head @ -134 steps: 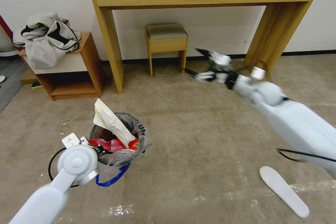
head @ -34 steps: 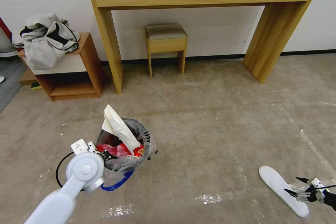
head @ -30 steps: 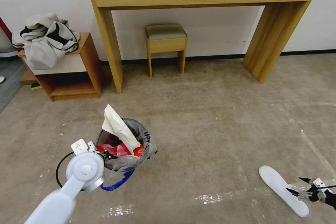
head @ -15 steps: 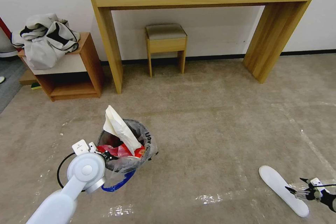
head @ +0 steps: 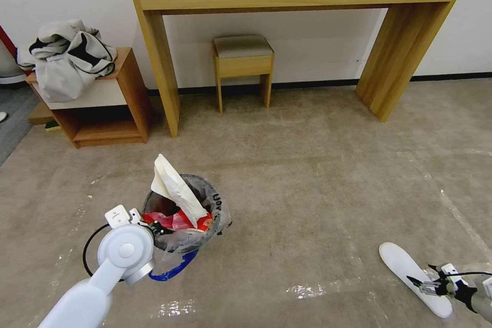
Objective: Pick up the trash bin and place the garbage on the floor into it.
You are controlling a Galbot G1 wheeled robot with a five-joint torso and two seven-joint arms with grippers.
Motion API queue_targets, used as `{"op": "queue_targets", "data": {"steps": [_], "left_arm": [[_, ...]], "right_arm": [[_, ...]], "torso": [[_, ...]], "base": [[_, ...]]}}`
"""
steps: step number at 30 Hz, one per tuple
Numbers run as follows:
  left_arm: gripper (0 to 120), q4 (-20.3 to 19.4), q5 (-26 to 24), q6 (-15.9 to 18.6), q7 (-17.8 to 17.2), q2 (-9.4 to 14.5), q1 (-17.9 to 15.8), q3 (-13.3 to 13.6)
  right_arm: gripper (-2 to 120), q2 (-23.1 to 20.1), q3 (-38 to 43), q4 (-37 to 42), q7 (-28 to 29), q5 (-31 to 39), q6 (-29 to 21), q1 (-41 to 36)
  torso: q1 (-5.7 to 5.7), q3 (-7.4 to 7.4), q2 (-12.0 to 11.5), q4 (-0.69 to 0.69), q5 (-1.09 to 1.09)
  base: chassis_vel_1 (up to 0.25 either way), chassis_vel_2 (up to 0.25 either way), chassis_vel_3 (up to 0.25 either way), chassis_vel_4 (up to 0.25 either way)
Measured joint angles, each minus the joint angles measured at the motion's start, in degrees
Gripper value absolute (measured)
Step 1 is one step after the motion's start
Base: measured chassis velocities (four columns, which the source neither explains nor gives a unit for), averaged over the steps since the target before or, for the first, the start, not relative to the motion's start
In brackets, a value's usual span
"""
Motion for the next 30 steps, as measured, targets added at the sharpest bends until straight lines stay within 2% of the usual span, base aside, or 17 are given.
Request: {"op": "queue_targets", "data": {"steps": [13,20,30], "left_arm": [[0,-0.4,0.09,-0.24,-0.11,0.25,0.08,-0.12],[0,-0.14,0.11,-0.25,-0.12,-0.19,-0.29,0.13],[0,0.05,0.37,-0.24,-0.05,-0.58,-0.29,0.23]], "right_arm": [[100,0.52,-0.71,-0.66,1.1,1.27,-1.11,0.21],[100,0.62,-1.53,-0.78,4.46,1.44,-1.67,0.69],[100,0.5,-2.41,-0.74,5.91,1.82,-2.07,1.11]], "torso": [[0.0,0.0,0.0,0.0,0.0],[0.0,0.0,0.0,0.0,0.0],[0.0,0.0,0.0,0.0,0.0]], "base": [[0.0,0.0,0.0,0.0],[0.0,0.0,0.0,0.0],[0.0,0.0,0.0,0.0]]}}
